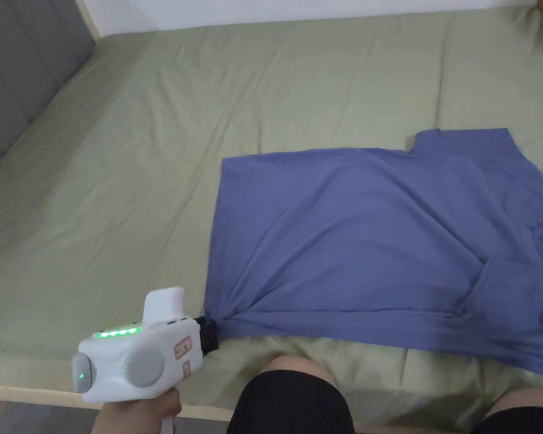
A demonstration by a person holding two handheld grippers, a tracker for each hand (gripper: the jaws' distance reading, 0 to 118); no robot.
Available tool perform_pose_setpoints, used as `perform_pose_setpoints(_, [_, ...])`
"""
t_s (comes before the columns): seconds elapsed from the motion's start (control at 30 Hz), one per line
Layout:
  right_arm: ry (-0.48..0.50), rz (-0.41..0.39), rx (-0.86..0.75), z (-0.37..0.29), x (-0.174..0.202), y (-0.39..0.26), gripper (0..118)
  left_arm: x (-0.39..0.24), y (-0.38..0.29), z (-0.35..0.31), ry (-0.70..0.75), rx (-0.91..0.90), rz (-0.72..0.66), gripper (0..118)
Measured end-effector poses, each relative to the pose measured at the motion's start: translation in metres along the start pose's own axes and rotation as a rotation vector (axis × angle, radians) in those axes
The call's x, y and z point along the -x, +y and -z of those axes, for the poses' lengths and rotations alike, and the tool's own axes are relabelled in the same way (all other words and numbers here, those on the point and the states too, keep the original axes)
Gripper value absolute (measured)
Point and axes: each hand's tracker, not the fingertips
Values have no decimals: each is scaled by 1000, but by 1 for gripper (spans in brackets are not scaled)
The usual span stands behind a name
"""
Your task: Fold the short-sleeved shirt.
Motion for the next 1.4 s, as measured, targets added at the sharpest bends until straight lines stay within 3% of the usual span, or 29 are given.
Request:
perform_pose_setpoints(0.07, [-13,4,3,-1,-5,-2,0,-10,-4,-8,36,-23,115,9])
perform_pose_setpoints(0.27, [-55,-34,82,10,-24,-19,0,-22,-18,-39,103,-173,239,9])
perform_pose_setpoints(0.4, [-55,-89,272,43,-48,-44,2,-24,-13,-49,94,-207,240,9])
perform_pose_setpoints(0.43, [-57,-72,283,48,-54,-48,18,-25,-12,-49,92,-207,235,9])
perform_pose_setpoints(0.47, [-61,-50,282,55,-58,-51,45,-25,-11,-49,88,-206,229,9])
perform_pose_setpoints(0.5, [-65,-24,285,62,-63,-54,86,-25,-10,-48,86,-201,229,9])
perform_pose_setpoints(0.53, [-63,-2,301,70,-66,-57,103,-34,-9,-50,90,-198,232,9])
perform_pose_setpoints(0.63, [-66,-5,317,93,-69,-62,104,-37,-10,-50,91,-190,225,9])
perform_pose_setpoints(0.7, [-96,-17,340,110,-72,-65,99,-39,-9,-51,87,-182,212,9])
perform_pose_setpoints(0.73, [-88,-3,370,114,-72,-66,81,-39,-9,-51,87,-180,208,9])
perform_pose_setpoints(0.8, [-65,5,363,116,-73,-66,0,-38,-9,-52,88,-174,209,9])
perform_pose_setpoints(0.87, [-134,-82,300,110,-66,-65,0,-40,-10,-54,89,-175,217,9])
perform_pose_setpoints(0.93, [-70,-61,316,102,-66,-63,0,-31,-9,-51,87,-175,222,9])
perform_pose_setpoints(1.23, [-66,-86,307,84,-67,-38,0,-37,5,-64,57,-187,219,9])
perform_pose_setpoints(1.4, [-41,-231,264,109,-66,15,0,-40,54,-73,28,-216,256,9])
